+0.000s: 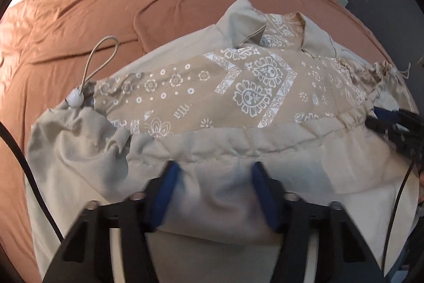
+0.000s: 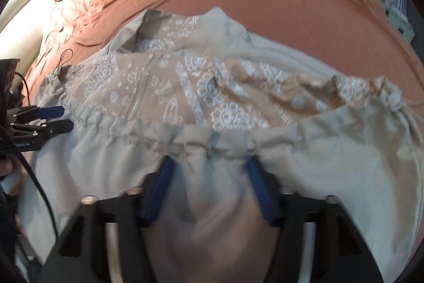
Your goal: Fold large clothes
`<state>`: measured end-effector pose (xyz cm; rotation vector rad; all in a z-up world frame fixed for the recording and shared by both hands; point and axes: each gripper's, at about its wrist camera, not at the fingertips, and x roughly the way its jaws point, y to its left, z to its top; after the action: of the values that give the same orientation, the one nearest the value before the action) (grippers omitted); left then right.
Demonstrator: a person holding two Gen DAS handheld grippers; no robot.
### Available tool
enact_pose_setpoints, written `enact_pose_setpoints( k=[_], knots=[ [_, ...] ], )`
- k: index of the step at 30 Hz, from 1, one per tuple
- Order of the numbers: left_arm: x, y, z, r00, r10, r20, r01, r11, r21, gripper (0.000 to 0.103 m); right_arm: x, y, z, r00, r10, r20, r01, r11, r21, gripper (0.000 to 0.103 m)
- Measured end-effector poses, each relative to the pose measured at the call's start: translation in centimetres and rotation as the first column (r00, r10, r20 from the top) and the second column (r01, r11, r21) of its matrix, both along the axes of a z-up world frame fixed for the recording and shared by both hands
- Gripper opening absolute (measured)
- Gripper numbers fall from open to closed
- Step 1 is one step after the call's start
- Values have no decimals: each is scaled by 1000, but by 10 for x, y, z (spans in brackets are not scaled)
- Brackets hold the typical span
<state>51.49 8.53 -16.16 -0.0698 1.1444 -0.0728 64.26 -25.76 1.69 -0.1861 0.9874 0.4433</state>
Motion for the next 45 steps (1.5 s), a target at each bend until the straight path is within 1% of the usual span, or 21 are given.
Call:
enact_pose_setpoints(
  k=[1, 2, 3, 4, 5, 8, 10, 12, 14, 18, 23, 26, 31, 36, 39, 40, 41, 42, 43, 44, 45],
  knots=[
    [0, 2, 3, 1000, 4, -2, -4, 1000, -19, 18, 2, 1, 3, 1000, -4, 2, 4, 1000, 8, 24],
    [1, 3, 5, 1000, 4, -5, -4, 999, -50, 8, 1, -1, 6, 1000, -6, 1, 6, 1000, 28, 15],
    [-1, 3, 10, 1000, 5, 3, -5, 998, -62, 7, -3, -5, 10, 1000, -7, 6, 7, 999, 45, 11],
    [-3, 2, 16, 1000, 2, 26, -1, 999, -53, 5, -6, -7, 15, 1000, -3, 19, 2, 998, 56, 5],
    [-6, 2, 23, 999, 2, 47, 0, 999, -48, 4, -9, -9, 19, 1000, 3, 31, -5, 998, 67, 2],
    [-13, 5, 46, 992, 25, 120, -16, 997, -77, 4, -23, -13, 38, 995, 6, 99, -15, 996, 85, 2],
    [-14, 8, 58, 986, 37, 163, -25, 997, -79, 4, -27, -19, 48, 991, -2, 132, -13, 993, 115, 2],
    [-10, 9, 67, 981, 43, 192, -29, 997, -73, 3, -26, -22, 55, 989, -9, 148, -13, 990, 143, 2],
    [-1, 7, 69, 979, 46, 197, -33, 997, -69, 3, -23, -21, 54, 987, -15, 158, -8, 989, 145, 2],
    [16, 8, 58, 983, 55, 175, -43, 997, -72, 3, -15, -16, 47, 986, -39, 159, 14, 988, 153, 1],
    [29, 14, 29, 989, 69, 129, -60, 995, -76, 3, 10, -7, 13, 992, -65, 109, 47, 986, 161, 1],
    [34, 16, 12, 991, 82, 108, -73, 994, -84, 3, 24, -4, 5, 992, -76, 100, 61, 987, 149, 1],
    [44, 17, -4, 991, 97, 88, -91, 993, -78, 3, 45, 2, -11, 993, -94, 69, 84, 988, 133, 1],
    [45, 18, 0, 991, 116, 63, -110, 990, -89, 6, 50, 3, -12, 991, -125, 55, 116, 983, 145, 2],
    [36, 21, 9, 990, 128, 55, -122, 988, -99, 11, 42, 1, -6, 991, -130, 39, 122, 980, 160, 2],
    [30, 23, 13, 989, 139, 57, -132, 985, -107, 18, 38, -2, -3, 990, -136, 33, 129, 977, 169, 2],
    [24, 25, 17, 987, 151, 61, -144, 983, -113, 27, 33, -4, 0, 989, -142, 28, 135, 975, 175, 2],
    [20, 27, 20, 985, 162, 67, -153, 981, -118, 32, 29, -7, 3, 989, -148, 23, 142, 973, 181, 2],
    [11, 29, 26, 981, 176, 81, -166, 978, -123, 40, 24, -8, 5, 988, -153, 18, 147, 971, 191, 2],
    [6, 30, 30, 978, 185, 91, -173, 977, -125, 46, 19, -9, 7, 988, -154, 17, 148, 969, 197, 2],
    [-4, 31, 35, 975, 196, 108, -182, 975, -128, 47, 14, -10, 10, 988, -154, 19, 147, 969, 198, 2]
  ],
)
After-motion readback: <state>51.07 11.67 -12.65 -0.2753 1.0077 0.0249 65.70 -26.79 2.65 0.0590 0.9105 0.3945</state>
